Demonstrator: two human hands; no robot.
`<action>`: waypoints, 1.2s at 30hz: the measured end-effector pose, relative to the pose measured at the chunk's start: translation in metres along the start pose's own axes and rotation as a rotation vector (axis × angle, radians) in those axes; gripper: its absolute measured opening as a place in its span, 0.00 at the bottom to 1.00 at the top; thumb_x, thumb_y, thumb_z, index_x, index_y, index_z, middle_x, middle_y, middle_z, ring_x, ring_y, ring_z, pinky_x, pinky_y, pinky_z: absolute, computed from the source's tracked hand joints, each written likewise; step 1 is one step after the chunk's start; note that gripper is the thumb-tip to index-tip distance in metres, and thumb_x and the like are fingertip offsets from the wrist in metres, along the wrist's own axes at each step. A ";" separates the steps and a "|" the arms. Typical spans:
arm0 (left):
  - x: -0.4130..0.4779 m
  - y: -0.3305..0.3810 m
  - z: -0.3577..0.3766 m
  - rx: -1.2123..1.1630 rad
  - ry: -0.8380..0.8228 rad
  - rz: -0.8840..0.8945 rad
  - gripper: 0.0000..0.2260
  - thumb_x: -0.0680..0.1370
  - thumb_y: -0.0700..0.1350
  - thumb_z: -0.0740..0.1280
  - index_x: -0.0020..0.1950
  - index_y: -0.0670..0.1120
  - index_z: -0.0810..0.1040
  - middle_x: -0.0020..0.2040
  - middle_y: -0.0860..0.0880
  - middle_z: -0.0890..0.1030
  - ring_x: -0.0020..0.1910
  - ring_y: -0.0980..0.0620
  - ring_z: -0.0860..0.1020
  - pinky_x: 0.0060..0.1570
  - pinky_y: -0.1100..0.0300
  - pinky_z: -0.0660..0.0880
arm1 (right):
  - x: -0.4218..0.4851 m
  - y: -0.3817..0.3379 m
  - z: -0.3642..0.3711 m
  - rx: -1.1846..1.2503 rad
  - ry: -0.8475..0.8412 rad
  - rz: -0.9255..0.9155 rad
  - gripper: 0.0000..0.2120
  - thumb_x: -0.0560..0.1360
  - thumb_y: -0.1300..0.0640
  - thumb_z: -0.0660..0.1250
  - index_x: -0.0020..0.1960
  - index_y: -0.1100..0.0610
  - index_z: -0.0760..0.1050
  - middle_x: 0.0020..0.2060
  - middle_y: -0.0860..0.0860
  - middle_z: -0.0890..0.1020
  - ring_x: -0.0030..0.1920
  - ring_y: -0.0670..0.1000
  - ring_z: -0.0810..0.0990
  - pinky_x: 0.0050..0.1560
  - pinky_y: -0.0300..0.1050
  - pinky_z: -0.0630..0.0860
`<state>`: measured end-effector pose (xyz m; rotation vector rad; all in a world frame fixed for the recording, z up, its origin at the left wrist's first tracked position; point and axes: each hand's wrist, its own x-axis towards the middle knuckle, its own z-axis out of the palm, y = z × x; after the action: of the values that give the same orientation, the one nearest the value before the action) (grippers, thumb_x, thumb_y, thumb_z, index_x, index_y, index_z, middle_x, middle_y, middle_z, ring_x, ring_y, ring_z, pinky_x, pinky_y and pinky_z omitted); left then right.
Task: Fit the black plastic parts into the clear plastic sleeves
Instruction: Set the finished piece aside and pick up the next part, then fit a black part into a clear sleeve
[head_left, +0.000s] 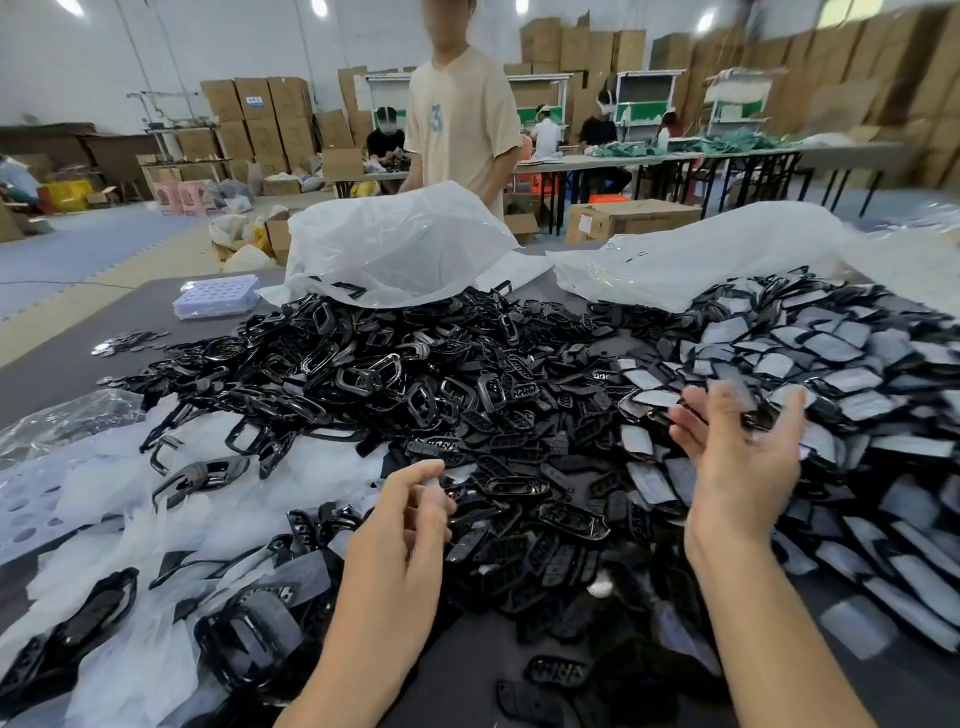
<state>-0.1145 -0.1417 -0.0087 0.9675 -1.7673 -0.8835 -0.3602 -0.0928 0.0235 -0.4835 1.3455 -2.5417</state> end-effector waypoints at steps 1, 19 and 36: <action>0.000 0.001 0.000 0.012 -0.012 0.000 0.11 0.77 0.64 0.56 0.58 0.72 0.70 0.46 0.57 0.81 0.38 0.53 0.79 0.37 0.61 0.76 | 0.002 -0.002 -0.003 -0.005 0.037 -0.018 0.37 0.82 0.54 0.68 0.83 0.50 0.49 0.47 0.54 0.86 0.39 0.47 0.86 0.42 0.38 0.81; 0.029 -0.022 -0.006 1.051 -0.080 0.118 0.21 0.80 0.60 0.59 0.64 0.51 0.81 0.63 0.44 0.81 0.60 0.41 0.79 0.68 0.45 0.68 | -0.065 0.052 0.021 -1.250 -0.990 -0.297 0.20 0.81 0.39 0.59 0.72 0.41 0.70 0.65 0.38 0.75 0.66 0.44 0.68 0.69 0.43 0.64; 0.024 -0.017 -0.018 0.294 0.056 0.037 0.10 0.80 0.59 0.61 0.61 0.62 0.72 0.52 0.65 0.78 0.55 0.63 0.76 0.52 0.63 0.72 | -0.068 0.047 0.021 -1.154 -0.925 -0.322 0.24 0.82 0.40 0.58 0.77 0.40 0.62 0.52 0.36 0.74 0.54 0.42 0.74 0.60 0.43 0.73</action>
<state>-0.1007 -0.1726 -0.0084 1.1311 -1.8938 -0.5765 -0.2873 -0.1110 -0.0166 -1.8420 2.1642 -1.0186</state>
